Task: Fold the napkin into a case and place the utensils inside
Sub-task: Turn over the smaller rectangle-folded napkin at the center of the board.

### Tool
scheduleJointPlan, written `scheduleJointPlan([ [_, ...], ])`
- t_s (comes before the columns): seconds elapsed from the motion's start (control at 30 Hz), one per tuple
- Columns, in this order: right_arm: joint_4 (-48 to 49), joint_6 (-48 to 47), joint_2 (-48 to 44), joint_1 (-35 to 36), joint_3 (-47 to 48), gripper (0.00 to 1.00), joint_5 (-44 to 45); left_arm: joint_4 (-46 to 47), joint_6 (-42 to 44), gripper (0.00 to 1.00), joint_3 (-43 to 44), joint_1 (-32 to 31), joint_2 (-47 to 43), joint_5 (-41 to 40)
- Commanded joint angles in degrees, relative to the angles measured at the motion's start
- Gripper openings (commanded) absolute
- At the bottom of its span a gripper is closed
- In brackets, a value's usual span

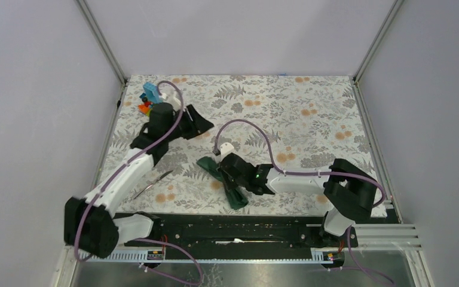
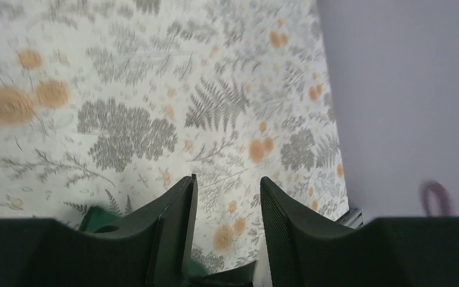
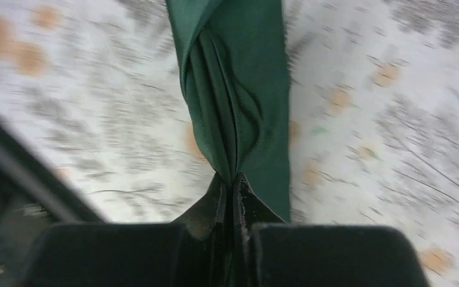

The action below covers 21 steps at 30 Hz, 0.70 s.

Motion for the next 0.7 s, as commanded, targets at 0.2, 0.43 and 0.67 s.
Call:
scheduleJointPlan([
  [0.2, 41.4, 34.1, 4.1, -12.9, -8.4, 0.00, -47.5, -13.2, 3.8, 0.50, 2.0, 1.8, -11.9, -7.5],
  [0.43, 68.5, 51.7, 14.8, -20.7, -16.1, 0.00, -54.7, -12.3, 2.7, 0.49, 0.2, 1.7, -11.6, -4.9],
  [0.67, 68.2, 49.5, 17.1, -28.5, -20.8, 0.04, -57.9, -10.5, 2.5, 0.49, -0.9, 1.7, -9.8, -1.9],
])
